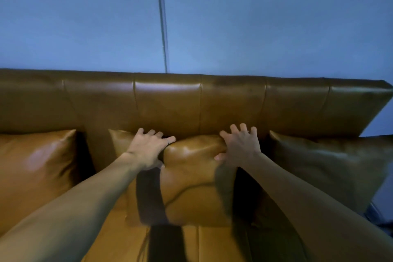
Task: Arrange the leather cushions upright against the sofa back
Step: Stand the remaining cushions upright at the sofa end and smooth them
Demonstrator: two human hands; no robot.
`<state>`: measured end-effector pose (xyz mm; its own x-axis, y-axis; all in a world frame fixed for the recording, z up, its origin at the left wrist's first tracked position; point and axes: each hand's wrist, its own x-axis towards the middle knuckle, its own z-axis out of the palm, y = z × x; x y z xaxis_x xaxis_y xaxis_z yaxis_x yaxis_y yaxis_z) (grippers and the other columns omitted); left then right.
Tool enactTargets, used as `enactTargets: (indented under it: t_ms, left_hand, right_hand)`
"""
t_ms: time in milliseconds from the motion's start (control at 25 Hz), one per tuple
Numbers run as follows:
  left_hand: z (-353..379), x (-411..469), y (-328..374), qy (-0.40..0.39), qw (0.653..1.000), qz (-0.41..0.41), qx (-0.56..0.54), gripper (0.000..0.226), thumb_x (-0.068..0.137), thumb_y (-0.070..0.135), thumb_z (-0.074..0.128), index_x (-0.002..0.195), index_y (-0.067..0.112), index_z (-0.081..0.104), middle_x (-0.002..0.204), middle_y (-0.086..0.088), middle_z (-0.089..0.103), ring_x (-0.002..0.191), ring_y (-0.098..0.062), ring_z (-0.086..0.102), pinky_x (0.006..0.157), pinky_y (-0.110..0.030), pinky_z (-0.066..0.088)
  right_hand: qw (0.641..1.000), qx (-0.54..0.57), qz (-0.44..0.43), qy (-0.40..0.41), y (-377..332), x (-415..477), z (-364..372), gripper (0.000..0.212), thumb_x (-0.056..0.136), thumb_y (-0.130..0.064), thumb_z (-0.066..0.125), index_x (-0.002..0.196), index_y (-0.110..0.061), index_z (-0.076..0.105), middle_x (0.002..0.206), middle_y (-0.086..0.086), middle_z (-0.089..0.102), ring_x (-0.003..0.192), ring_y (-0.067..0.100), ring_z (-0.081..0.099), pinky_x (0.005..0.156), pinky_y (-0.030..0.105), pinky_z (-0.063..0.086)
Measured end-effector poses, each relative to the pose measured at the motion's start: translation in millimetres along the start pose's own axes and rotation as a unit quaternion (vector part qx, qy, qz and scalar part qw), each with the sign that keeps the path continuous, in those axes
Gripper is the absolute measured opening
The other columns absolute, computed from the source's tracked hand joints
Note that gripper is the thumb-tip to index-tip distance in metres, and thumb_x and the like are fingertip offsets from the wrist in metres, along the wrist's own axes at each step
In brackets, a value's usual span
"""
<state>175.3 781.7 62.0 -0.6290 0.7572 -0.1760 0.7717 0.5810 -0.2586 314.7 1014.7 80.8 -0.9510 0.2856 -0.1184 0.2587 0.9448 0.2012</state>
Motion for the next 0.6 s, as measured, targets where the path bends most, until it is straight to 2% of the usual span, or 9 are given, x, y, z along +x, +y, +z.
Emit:
enactTargets:
  t_ms: [160,280,480,600]
  left_hand:
    - [-2,-1,-25,-0.012,1.000,0.001,0.009,0.090,0.077,0.062,0.071,0.151,0.039,0.024,0.145,-0.003,0.048,0.131,-0.029,0.043,0.106,-0.049,0.035]
    - [12,-3,-38,-0.042,0.999,-0.006,-0.011,0.096,0.073,0.064,0.073,0.150,0.040,0.022,0.143,-0.004,0.048,0.130,-0.031,0.044,0.103,-0.049,0.040]
    - [17,-4,-46,-0.094,0.993,-0.009,-0.064,0.108,0.071,0.066,0.073,0.154,0.044,0.008,0.152,-0.008,0.034,0.141,-0.036,0.029,0.112,-0.058,0.022]
    - [7,-14,-48,-0.106,0.990,0.000,-0.093,0.099,0.078,0.070,0.062,0.155,0.042,0.008,0.158,-0.008,0.030,0.142,-0.035,0.029,0.113,-0.056,0.020]
  right_hand:
    - [1.000,0.021,0.006,0.005,-15,6,2,0.075,0.078,-0.074,0.051,0.138,-0.031,0.040,0.142,0.007,0.042,0.134,0.035,0.032,0.107,0.055,0.028]
    - [0.999,0.032,0.006,-0.018,-34,14,7,0.081,0.079,-0.074,0.049,0.145,-0.030,0.031,0.149,0.007,0.036,0.139,0.037,0.027,0.110,0.058,0.024]
    - [0.999,0.022,0.023,-0.033,-41,14,7,0.083,0.081,-0.073,0.048,0.147,-0.028,0.025,0.150,0.008,0.035,0.140,0.037,0.027,0.110,0.056,0.024]
    - [0.998,0.062,0.014,-0.012,-47,3,-2,0.068,0.089,-0.058,0.048,0.146,-0.026,0.032,0.147,0.005,0.042,0.138,0.033,0.034,0.111,0.052,0.026]
